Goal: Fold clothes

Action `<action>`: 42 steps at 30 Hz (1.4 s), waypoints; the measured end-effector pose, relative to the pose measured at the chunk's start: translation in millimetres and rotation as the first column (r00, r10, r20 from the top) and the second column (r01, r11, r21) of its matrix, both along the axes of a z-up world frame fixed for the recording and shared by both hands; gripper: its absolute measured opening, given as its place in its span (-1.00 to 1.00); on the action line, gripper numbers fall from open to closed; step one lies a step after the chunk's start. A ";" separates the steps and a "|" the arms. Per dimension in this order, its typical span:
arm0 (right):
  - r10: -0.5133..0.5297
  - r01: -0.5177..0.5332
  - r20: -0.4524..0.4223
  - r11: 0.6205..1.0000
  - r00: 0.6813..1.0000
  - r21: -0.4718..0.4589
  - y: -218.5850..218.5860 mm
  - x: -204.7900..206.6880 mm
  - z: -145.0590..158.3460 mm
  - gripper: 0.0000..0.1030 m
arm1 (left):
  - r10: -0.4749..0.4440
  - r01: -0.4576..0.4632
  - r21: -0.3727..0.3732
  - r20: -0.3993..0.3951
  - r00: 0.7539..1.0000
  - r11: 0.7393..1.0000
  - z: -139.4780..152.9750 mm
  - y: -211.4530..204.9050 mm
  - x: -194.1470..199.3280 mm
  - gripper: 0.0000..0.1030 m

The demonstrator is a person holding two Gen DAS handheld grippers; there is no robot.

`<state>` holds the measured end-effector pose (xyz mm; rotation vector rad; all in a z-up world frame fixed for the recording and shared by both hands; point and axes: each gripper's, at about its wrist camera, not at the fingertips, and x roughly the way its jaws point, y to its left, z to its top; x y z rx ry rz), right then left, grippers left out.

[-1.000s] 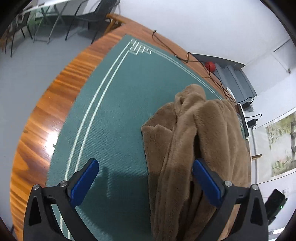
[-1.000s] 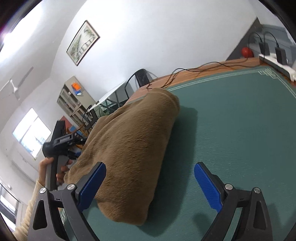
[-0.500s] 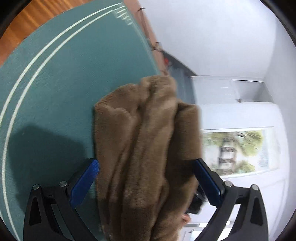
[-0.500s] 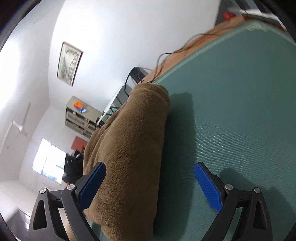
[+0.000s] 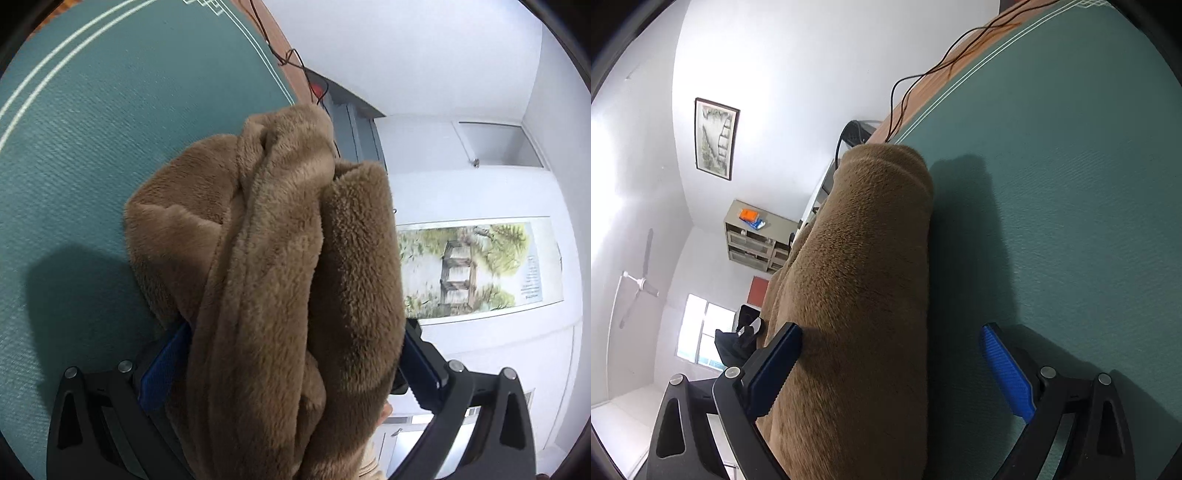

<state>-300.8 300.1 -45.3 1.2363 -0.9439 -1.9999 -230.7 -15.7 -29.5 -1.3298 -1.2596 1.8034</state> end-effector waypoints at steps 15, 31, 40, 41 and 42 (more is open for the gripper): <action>0.170 -0.174 0.058 0.983 0.984 0.056 -58.2 -31.0 -3.7 0.98 | -0.080 0.071 -0.163 -0.048 0.996 0.984 17.4 26.2 -9.1 0.91; 0.179 -0.165 -0.076 0.973 0.981 0.164 -57.4 -15.7 9.5 0.23 | -0.006 -0.009 -0.240 -0.061 0.998 0.971 35.2 36.9 13.7 0.16; 0.171 -0.107 -0.235 0.959 0.957 0.262 -15.0 38.8 60.5 0.20 | -0.067 0.041 -0.255 -0.095 0.993 0.966 77.2 98.7 40.1 0.16; 0.167 -0.099 -0.244 0.958 0.955 0.268 -5.2 46.4 64.8 0.20 | -0.085 0.057 -0.256 -0.099 0.991 0.965 81.9 111.9 44.5 0.16; 0.157 -0.086 -0.252 0.958 0.955 0.272 9.6 56.7 69.7 0.20 | -0.104 0.074 -0.257 -0.104 0.989 0.964 86.6 125.1 48.8 0.16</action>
